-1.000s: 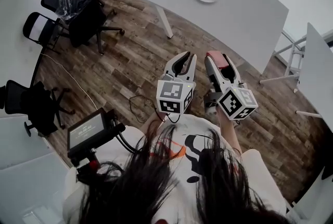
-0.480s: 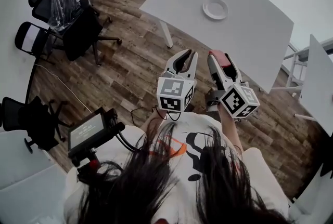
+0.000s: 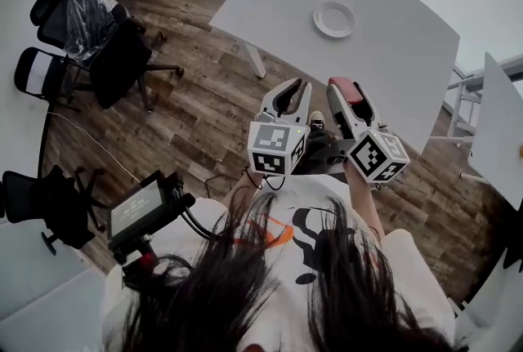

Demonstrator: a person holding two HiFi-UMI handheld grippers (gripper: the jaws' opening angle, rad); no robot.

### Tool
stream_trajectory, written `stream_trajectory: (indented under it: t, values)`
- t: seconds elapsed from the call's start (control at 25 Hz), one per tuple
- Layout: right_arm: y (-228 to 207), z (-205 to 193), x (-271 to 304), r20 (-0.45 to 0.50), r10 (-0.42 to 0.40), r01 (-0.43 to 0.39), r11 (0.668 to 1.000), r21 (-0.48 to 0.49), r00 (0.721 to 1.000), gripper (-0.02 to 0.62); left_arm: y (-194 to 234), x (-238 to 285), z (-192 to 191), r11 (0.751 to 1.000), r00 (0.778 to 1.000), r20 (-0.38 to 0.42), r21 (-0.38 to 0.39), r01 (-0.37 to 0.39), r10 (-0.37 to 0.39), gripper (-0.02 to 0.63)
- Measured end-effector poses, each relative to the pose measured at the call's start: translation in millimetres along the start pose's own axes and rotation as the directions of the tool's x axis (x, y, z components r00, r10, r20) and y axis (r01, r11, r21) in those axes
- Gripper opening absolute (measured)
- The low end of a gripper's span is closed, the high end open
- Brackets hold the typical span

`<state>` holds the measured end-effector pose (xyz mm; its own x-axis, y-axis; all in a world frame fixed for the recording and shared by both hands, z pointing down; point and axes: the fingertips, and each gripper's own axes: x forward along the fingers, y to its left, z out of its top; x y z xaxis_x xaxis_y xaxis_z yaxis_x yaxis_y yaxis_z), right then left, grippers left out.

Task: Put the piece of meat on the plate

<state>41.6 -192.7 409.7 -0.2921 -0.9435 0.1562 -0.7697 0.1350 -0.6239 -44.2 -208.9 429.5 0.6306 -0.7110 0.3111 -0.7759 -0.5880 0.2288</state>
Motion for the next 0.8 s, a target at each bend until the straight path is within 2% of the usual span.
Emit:
stream_trajectory:
  t: [0.28,0.56,0.8]
  values:
    - [-24,22,69,-0.029,0.014,-0.014,1.000,0.005,0.999,0.324,48,50,17,0.998,0.998,-0.002,-0.043,-0.055,0.055,0.058]
    - [-46,44,103,-0.056,0.019,-0.020,1.000,-0.009,0.998,0.324,61,86,27,0.991,0.997,-0.008,-0.106,-0.082,0.081,0.058]
    - [-82,49,142,-0.109,-0.002,-0.003,0.999,-0.039,0.994,0.325,63,134,27,0.993,0.997,-0.053,-0.103,-0.065,0.060,0.058]
